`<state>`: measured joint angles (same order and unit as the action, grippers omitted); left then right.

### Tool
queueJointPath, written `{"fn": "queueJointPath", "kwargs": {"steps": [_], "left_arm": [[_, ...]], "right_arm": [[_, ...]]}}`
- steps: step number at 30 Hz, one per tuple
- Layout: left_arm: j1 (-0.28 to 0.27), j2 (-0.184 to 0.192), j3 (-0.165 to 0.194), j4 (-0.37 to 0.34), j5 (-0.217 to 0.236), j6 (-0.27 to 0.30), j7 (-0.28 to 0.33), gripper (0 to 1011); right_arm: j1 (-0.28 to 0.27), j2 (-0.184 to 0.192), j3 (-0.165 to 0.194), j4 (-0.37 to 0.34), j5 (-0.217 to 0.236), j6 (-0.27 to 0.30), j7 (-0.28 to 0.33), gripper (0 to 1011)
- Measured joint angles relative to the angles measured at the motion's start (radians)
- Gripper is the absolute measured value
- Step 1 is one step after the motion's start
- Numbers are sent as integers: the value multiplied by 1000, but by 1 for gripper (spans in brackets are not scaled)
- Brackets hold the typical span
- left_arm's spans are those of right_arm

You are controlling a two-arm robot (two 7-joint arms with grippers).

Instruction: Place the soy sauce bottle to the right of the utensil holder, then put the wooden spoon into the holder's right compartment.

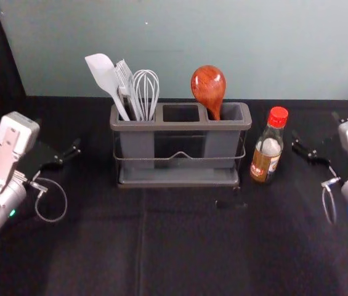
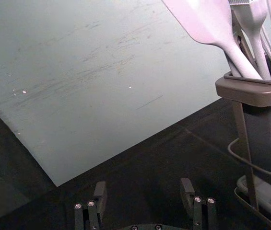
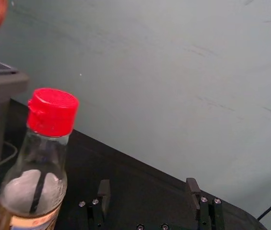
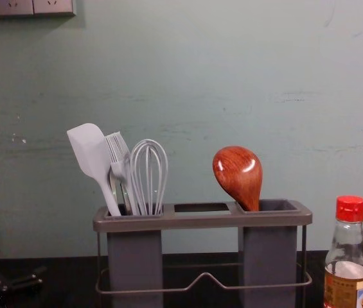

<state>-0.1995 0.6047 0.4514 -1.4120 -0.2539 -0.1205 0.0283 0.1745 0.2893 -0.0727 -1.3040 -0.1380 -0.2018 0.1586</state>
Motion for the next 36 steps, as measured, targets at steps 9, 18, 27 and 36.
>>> {"fn": "queueJointPath", "kwargs": {"steps": [9, 18, 27, 36], "left_arm": [[0, 0, 0, 0, 0, 0, 0, 1005], [0, 0, 0, 0, 0, 0, 0, 1005], [0, 0, 0, 0, 0, 0, 0, 1005], [0, 0, 0, 0, 0, 0, 0, 1005]], "right_arm": [[63, -22, -23, 71, -37, 16, -25, 1003], [62, -28, -22, 69, -37, 16, -32, 1003], [62, -27, -22, 69, -37, 16, -32, 1003], [63, -26, -22, 70, -37, 16, -32, 1003]]}}
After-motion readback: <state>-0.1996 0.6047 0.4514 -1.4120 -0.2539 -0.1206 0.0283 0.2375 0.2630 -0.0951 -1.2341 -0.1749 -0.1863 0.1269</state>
